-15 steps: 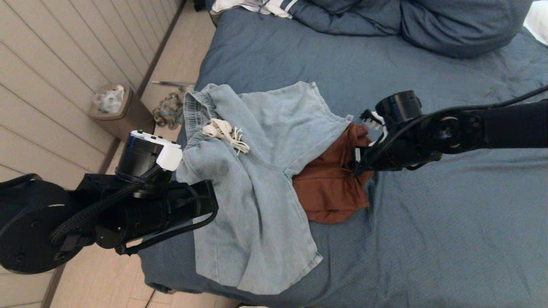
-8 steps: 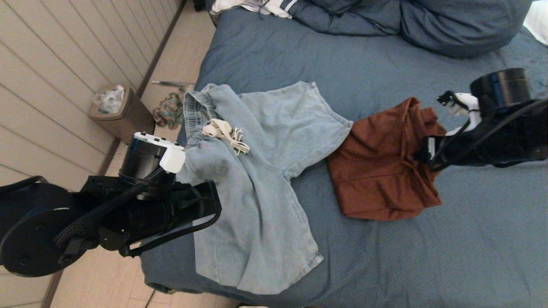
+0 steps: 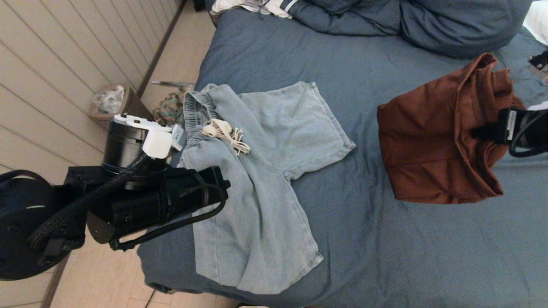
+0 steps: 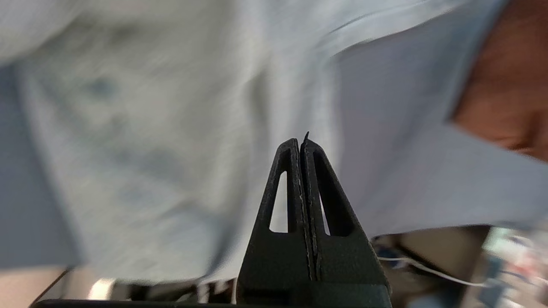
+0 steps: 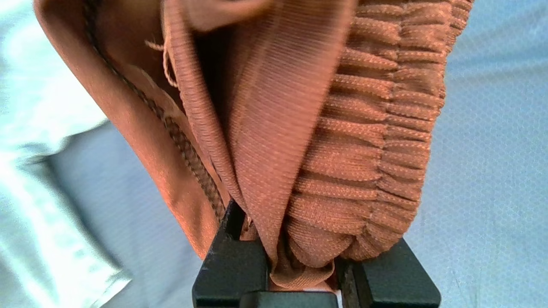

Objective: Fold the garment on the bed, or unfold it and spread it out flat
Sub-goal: Unford the brown shorts

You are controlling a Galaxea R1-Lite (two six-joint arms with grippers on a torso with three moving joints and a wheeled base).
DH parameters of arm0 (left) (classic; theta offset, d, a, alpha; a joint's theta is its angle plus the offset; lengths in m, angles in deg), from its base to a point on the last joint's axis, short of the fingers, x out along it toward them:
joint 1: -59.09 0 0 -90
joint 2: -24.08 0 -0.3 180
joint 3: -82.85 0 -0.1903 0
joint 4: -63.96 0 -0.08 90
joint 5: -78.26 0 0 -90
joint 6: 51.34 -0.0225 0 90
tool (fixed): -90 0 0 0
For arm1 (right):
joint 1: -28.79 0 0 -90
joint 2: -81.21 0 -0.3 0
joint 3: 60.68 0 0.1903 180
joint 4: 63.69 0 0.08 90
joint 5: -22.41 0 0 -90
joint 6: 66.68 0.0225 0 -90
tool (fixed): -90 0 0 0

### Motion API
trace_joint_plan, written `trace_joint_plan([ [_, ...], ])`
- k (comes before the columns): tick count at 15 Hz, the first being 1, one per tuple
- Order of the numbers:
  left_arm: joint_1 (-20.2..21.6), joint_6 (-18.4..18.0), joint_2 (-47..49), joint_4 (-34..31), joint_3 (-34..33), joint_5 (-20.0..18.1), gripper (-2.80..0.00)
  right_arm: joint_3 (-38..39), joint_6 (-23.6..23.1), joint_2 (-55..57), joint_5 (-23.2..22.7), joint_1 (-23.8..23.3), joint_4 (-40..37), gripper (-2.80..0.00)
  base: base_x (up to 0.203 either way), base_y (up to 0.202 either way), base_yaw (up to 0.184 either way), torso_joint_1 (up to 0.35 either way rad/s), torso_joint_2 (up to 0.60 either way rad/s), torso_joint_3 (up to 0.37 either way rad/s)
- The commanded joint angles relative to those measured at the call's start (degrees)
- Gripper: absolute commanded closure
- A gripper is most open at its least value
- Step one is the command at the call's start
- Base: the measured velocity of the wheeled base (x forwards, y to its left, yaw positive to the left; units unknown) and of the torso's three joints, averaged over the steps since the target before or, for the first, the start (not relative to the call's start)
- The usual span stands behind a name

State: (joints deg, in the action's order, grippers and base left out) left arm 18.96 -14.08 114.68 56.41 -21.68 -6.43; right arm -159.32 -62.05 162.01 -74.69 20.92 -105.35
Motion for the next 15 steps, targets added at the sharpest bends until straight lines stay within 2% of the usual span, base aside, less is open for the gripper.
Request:
trace_joint_plan([
  [1, -0.83, 0.00, -1.46, -1.33, 4.59, -0.75, 0.00, -0.76, 0.33, -3.35, -0.19, 0.23, -1.89, 0.00, 0.000, 0.000, 0.000, 0.000, 0.00, 0.000],
  [5, -5.40, -2.40, -0.79, -4.12, 8.10, -1.38, 0.00, -9.52, 4.22, -3.41, -0.19, -0.18, -20.61, 0.00, 0.000, 0.000, 0.000, 0.000, 0.00, 0.000],
  [8, -9.08, -2.80, -0.13, -6.26, 10.64, -1.45, 0.00, -18.06, 7.30, -1.82, -1.14, 3.71, -37.11, 0.00, 0.000, 0.000, 0.000, 0.000, 0.00, 0.000],
  [11, -9.69, -2.71, 0.19, -7.47, 10.72, -1.45, 0.00, -23.53, 7.34, 3.44, -0.64, 4.15, -46.64, 0.00, 0.000, 0.000, 0.000, 0.000, 0.00, 0.000],
  [13, -9.70, -2.63, -0.16, -7.47, 10.03, -1.45, 0.00, -30.37, 6.31, 7.19, 1.33, 4.16, -56.25, 0.00, 0.000, 0.000, 0.000, 0.000, 0.00, 0.000],
  [15, -9.70, -2.71, -0.16, -7.52, 9.86, -1.45, 0.00, -36.37, 5.27, 11.05, 2.96, 4.16, -62.00, 0.00, 0.000, 0.000, 0.000, 0.000, 0.00, 0.000],
])
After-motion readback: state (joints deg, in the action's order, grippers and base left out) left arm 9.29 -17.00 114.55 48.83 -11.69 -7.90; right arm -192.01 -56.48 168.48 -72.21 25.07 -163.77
